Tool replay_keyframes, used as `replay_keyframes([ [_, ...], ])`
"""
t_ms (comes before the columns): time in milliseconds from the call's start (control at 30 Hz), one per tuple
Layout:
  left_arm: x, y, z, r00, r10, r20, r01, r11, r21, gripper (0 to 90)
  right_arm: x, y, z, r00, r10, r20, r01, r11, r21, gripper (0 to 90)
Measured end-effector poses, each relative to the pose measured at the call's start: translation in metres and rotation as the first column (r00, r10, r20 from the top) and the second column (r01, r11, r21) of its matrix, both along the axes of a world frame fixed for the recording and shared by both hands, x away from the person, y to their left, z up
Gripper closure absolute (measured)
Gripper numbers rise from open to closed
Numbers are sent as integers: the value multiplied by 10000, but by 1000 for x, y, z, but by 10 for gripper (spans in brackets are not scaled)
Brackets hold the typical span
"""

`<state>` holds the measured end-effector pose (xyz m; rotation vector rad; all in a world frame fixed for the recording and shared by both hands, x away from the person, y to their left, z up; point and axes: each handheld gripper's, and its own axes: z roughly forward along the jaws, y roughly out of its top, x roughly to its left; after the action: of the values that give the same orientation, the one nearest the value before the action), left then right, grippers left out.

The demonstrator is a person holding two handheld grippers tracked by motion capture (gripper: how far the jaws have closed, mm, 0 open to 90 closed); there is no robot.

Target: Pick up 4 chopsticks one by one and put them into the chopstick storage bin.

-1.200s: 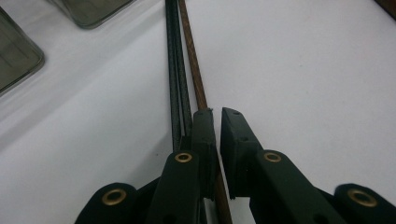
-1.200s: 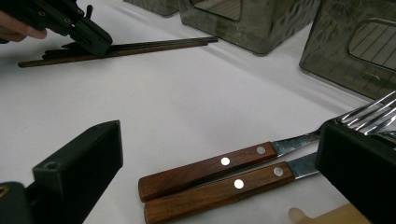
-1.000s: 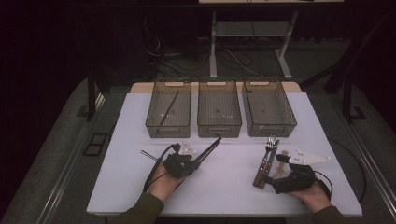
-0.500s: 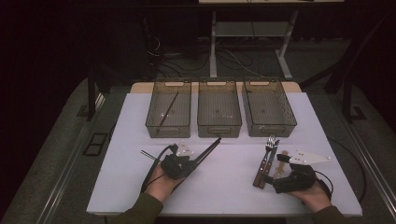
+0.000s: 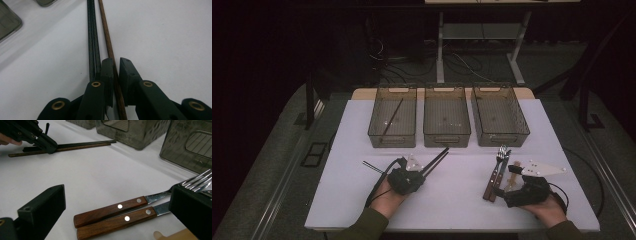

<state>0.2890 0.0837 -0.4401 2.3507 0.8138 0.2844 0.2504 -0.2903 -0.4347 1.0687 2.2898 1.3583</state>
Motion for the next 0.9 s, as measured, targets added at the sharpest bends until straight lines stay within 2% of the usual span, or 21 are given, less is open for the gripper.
replay_keyframes([
  [300,2,2,0,9994,176,-300,-184,9995,-248,843,0,1,0,10000,32,-36,-33,10000,-53,6],
  [433,0,-1,0,9999,67,-154,-69,9999,-120,853,0,1,0,10000,36,-37,-36,10000,-50,6],
  [567,0,-3,0,9995,-33,-316,23,9994,-335,854,0,1,0,10000,46,-27,-46,10000,-46,6],
  [633,0,-4,0,9986,-131,-519,101,9983,-577,855,0,1,0,10000,44,-17,-45,10000,-38,6],
  [900,-3,-8,1,9966,-479,-668,420,9953,-878,854,0,1,0,10000,46,-13,-46,10000,-16,6],
])
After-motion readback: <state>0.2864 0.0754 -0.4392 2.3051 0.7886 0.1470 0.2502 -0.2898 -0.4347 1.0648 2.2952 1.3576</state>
